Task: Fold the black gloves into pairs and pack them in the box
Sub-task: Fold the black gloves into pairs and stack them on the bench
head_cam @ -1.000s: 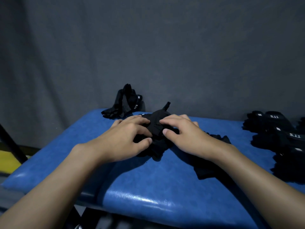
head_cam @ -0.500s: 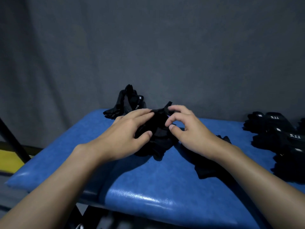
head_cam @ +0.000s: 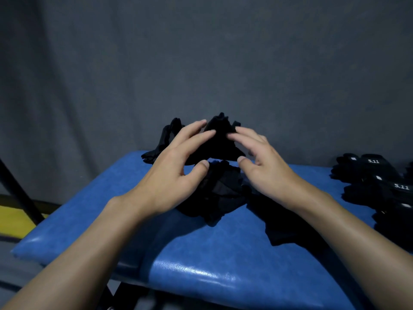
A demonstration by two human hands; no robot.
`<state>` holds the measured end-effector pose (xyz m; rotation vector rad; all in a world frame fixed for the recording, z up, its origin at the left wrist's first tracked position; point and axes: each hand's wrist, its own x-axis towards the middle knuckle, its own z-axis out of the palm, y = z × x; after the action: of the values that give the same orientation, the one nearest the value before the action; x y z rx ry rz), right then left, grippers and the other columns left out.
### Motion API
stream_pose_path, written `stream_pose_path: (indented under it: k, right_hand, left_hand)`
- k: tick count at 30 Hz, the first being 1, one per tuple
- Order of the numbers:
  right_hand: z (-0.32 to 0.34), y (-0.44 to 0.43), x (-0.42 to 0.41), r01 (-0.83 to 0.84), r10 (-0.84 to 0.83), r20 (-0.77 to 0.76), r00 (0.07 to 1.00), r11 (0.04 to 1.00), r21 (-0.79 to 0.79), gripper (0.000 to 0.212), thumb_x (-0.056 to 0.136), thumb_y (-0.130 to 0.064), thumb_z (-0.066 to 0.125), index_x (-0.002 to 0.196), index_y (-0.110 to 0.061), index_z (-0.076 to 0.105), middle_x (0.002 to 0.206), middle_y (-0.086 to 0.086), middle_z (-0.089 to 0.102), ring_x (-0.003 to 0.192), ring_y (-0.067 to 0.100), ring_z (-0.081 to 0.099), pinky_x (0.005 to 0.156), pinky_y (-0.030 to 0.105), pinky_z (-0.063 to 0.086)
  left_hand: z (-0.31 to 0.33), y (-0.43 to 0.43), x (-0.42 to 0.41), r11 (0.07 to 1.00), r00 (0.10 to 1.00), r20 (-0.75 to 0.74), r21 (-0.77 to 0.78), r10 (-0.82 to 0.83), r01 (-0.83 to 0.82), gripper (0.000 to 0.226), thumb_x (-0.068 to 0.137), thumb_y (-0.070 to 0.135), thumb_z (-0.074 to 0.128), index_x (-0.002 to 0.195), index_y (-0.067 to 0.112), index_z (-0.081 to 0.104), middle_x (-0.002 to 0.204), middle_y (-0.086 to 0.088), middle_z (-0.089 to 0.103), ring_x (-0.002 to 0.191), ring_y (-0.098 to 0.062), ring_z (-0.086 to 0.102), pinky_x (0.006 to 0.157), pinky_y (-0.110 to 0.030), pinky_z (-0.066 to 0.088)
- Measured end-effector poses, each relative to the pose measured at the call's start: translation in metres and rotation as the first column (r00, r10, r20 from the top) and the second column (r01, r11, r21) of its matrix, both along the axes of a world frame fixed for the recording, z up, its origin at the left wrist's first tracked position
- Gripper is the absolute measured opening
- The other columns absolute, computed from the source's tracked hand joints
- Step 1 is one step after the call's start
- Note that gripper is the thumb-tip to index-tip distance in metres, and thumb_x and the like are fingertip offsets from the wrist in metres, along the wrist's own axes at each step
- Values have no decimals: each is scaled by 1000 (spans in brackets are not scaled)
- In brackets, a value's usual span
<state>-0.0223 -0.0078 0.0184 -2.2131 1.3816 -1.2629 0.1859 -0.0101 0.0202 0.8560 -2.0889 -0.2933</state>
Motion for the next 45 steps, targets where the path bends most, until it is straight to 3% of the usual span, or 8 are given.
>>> stream_pose_path:
  k: [6, 12, 19, 26, 31, 34, 42, 45]
  right_hand:
    - [9, 0, -2, -95, 98, 130, 987, 995, -28, 46, 87, 9, 43, 125, -14, 59, 144, -12, 44, 131, 8, 45, 103, 25, 40]
    - [4, 5, 0, -18, 15, 99, 995, 999, 33, 43, 90, 0, 53, 105, -40, 62, 143, -13, 36, 136, 1, 33, 91, 2, 32]
    - [4, 9, -5, 19, -28, 80, 996, 994, 106, 42, 90, -11, 56, 121, -39, 60, 127, -25, 52, 134, 8, 37, 116, 43, 27]
    - [19, 26, -5, -45, 35, 248, 968, 998, 37, 38, 87, 4, 58, 117, -19, 67, 117, -10, 62, 105, -3, 58, 85, 8, 40]
    - [25, 40, -19, -30, 31, 319, 947, 1000, -8, 36, 87, 5, 60, 113, -17, 70, 110, -8, 66, 104, 4, 61, 90, 14, 44]
    - [26, 51, -31, -7, 6, 327, 945, 1000, 3, 35, 86, 5, 61, 111, -18, 71, 110, -5, 67, 100, 9, 64, 88, 19, 48]
    - [20, 79, -70, 81, -116, 348, 930, 990, 112, 37, 88, 3, 61, 118, -16, 68, 117, -3, 65, 106, 2, 61, 92, 18, 46]
    - [15, 87, -76, 77, -118, 314, 942, 987, 139, 46, 82, -6, 64, 127, -15, 63, 123, -6, 59, 113, 2, 58, 99, 24, 45]
  left_hand:
    - [2, -1, -3, 1000, 998, -67, -6, 6, -6, 54, 89, 14, 51, 143, 14, 47, 147, 24, 37, 138, 7, 33, 111, -12, 26]
    - [5, 5, -5, 1000, 992, -129, 29, -2, 6, 59, 88, 15, 50, 147, 15, 44, 151, 14, 38, 138, 2, 37, 113, -24, 33]
    - [11, 9, -8, 991, 959, -275, 98, -64, 94, 65, 85, 8, 48, 148, 18, 43, 151, 10, 40, 141, -13, 39, 112, -48, 38]
    - [18, 11, -16, 977, 913, -396, 135, -99, 165, 66, 84, 7, 50, 148, 20, 42, 146, 10, 45, 128, -7, 51, 98, -22, 43]
    - [19, 12, -30, 955, 863, -486, 164, -140, 248, 65, 83, 8, 52, 146, 21, 42, 141, 4, 51, 128, -10, 53, 101, -32, 48]
    - [18, 16, -43, 943, 858, -489, 184, -158, 278, 63, 86, 7, 54, 146, 22, 42, 134, 3, 54, 116, -5, 58, 92, -21, 48]
    - [1, 25, -84, 995, 975, -224, 91, -19, 40, 44, 88, 27, 51, 131, 30, 56, 125, 12, 40, 120, 0, 44, 84, -4, 37]
    - [1, 35, -100, 991, 979, -186, 88, -86, 104, 36, 91, 29, 48, 125, 29, 60, 113, 15, 49, 112, -2, 51, 85, -7, 35]
